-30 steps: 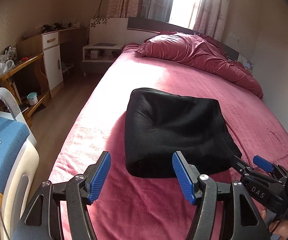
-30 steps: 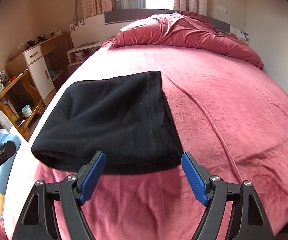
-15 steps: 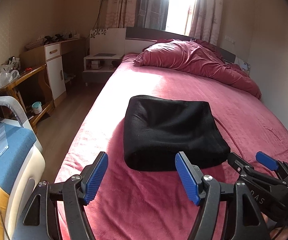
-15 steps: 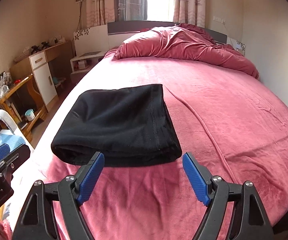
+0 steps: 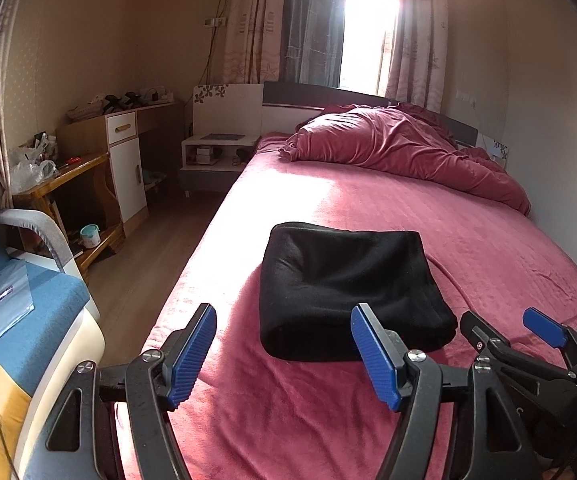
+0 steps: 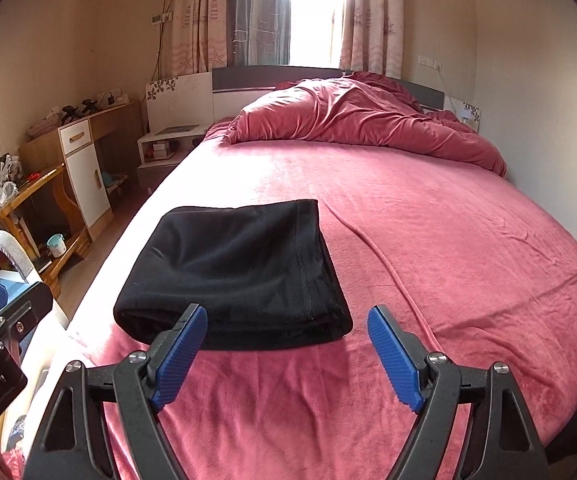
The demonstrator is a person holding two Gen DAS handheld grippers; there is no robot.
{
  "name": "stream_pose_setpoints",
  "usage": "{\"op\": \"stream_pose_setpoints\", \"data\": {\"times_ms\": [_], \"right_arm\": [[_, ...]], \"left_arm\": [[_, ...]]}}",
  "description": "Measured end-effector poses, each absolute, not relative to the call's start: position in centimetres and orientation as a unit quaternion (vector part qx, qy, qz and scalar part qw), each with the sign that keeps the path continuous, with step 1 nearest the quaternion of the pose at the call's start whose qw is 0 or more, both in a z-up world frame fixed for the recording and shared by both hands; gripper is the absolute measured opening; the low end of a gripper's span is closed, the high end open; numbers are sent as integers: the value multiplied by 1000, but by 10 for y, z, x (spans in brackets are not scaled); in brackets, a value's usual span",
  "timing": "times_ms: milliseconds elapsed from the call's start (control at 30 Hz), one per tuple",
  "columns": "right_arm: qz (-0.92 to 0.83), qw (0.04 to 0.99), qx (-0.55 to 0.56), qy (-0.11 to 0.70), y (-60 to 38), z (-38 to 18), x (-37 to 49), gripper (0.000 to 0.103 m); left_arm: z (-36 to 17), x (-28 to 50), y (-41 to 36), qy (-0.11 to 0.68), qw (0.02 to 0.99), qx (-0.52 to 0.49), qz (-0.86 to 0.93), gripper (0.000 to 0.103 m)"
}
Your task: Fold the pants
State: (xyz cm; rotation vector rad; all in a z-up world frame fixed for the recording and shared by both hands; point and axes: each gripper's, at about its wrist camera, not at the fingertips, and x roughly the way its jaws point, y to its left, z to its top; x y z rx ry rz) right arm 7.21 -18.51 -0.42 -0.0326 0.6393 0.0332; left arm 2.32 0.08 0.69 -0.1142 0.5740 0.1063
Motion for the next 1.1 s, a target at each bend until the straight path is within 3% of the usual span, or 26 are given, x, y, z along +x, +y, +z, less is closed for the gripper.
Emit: {"op": "stream_pose_setpoints", "data": {"times_ms": [1100], "right_arm": [[20, 944, -13, 330, -188, -12, 75, 85]], "left_arm": [[3, 23, -2, 291, 954, -52, 49, 71]]}}
